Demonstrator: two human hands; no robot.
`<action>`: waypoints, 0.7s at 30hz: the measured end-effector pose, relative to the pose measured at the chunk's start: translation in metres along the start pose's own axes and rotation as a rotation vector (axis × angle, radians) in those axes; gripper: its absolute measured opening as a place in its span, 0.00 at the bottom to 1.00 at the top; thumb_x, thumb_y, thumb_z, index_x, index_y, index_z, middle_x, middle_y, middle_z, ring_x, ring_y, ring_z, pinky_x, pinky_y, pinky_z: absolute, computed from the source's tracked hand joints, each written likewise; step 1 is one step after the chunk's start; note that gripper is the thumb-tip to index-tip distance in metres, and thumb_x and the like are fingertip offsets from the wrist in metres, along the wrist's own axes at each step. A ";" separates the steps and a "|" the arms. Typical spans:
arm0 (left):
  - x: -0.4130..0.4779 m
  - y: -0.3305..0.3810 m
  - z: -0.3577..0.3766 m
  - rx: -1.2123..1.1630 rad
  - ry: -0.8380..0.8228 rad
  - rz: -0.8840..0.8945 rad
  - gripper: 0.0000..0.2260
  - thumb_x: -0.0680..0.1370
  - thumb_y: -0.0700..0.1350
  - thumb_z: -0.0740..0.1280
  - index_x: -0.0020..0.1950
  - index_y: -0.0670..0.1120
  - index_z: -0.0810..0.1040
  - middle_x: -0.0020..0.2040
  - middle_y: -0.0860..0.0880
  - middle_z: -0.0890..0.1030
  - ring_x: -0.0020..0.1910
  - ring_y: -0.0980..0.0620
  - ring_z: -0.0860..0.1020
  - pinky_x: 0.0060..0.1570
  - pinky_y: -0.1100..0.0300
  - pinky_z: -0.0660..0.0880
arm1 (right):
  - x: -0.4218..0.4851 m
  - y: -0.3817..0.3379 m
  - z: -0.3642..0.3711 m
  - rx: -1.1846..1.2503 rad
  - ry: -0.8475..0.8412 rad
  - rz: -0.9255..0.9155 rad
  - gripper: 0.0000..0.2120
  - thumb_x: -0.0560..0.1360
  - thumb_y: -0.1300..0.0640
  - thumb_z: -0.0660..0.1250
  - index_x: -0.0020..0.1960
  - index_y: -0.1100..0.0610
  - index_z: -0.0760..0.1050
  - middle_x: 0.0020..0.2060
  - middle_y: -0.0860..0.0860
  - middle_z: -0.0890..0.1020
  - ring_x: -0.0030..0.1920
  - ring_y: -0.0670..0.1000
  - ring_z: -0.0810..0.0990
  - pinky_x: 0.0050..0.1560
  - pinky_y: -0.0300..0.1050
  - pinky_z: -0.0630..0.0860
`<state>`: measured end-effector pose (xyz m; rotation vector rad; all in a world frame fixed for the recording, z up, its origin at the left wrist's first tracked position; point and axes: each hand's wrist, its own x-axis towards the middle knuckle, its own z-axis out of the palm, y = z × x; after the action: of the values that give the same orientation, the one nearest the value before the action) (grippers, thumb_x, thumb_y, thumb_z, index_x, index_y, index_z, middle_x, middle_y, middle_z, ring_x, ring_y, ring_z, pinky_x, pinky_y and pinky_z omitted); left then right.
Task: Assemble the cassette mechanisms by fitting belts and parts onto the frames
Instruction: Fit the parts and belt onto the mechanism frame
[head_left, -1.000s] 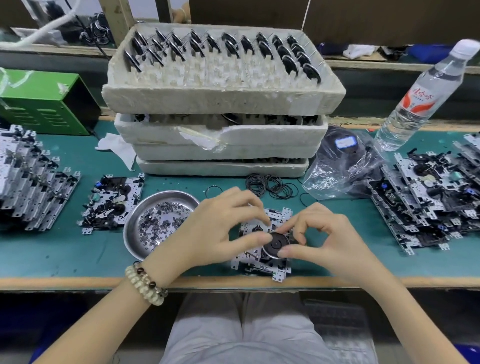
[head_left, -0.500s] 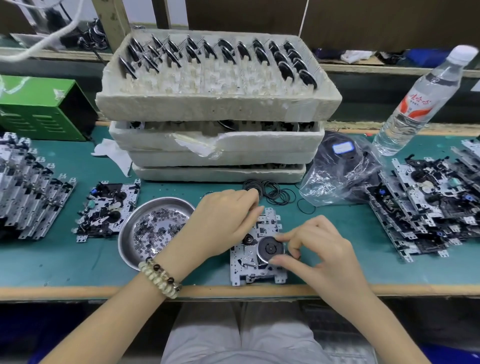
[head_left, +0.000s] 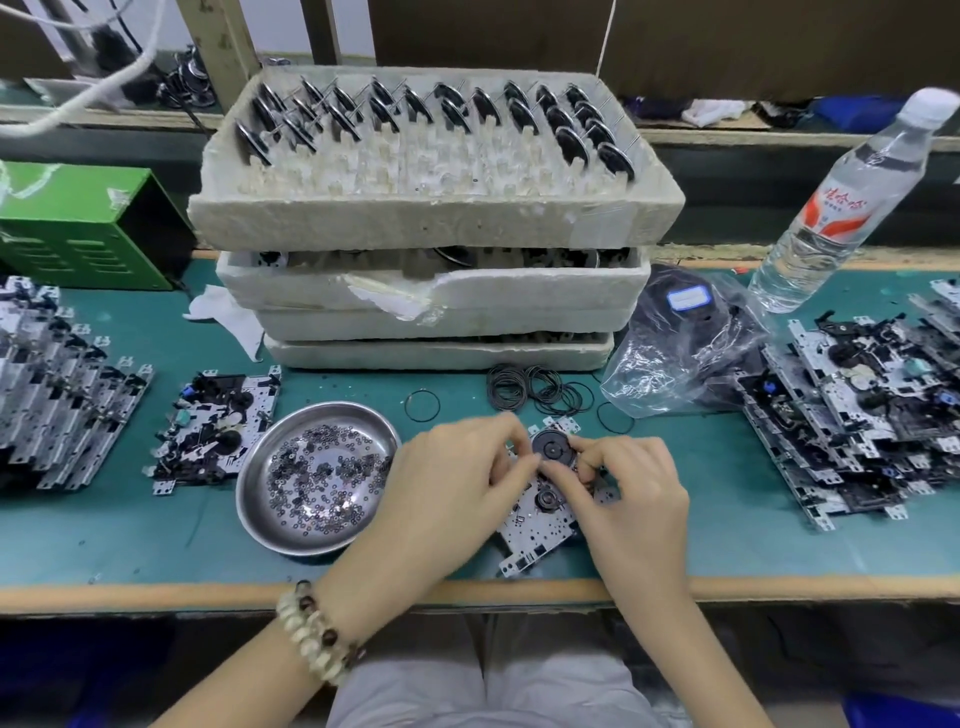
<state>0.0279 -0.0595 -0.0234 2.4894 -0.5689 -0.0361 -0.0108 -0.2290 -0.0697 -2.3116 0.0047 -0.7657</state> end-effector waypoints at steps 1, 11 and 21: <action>0.008 0.002 0.000 0.004 0.051 -0.010 0.08 0.79 0.59 0.65 0.48 0.56 0.78 0.37 0.56 0.77 0.39 0.59 0.75 0.42 0.57 0.74 | -0.001 -0.002 0.001 -0.028 0.015 0.001 0.14 0.70 0.49 0.73 0.34 0.55 0.72 0.33 0.44 0.76 0.48 0.50 0.81 0.47 0.46 0.75; 0.040 0.005 0.013 0.042 -0.007 -0.154 0.11 0.71 0.64 0.73 0.39 0.58 0.78 0.40 0.58 0.75 0.43 0.58 0.73 0.36 0.60 0.62 | -0.018 -0.010 -0.015 -0.108 -0.149 -0.080 0.11 0.74 0.47 0.67 0.40 0.54 0.77 0.57 0.47 0.76 0.55 0.51 0.68 0.56 0.47 0.68; 0.045 0.007 0.011 0.012 -0.027 -0.168 0.15 0.70 0.62 0.75 0.32 0.58 0.73 0.39 0.59 0.76 0.43 0.59 0.74 0.36 0.60 0.62 | -0.026 -0.009 -0.021 -0.245 -0.289 -0.412 0.15 0.78 0.46 0.63 0.45 0.57 0.79 0.55 0.47 0.81 0.53 0.56 0.73 0.56 0.49 0.66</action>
<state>0.0643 -0.0885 -0.0243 2.5454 -0.3703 -0.1316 -0.0449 -0.2296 -0.0655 -2.6786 -0.5500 -0.6459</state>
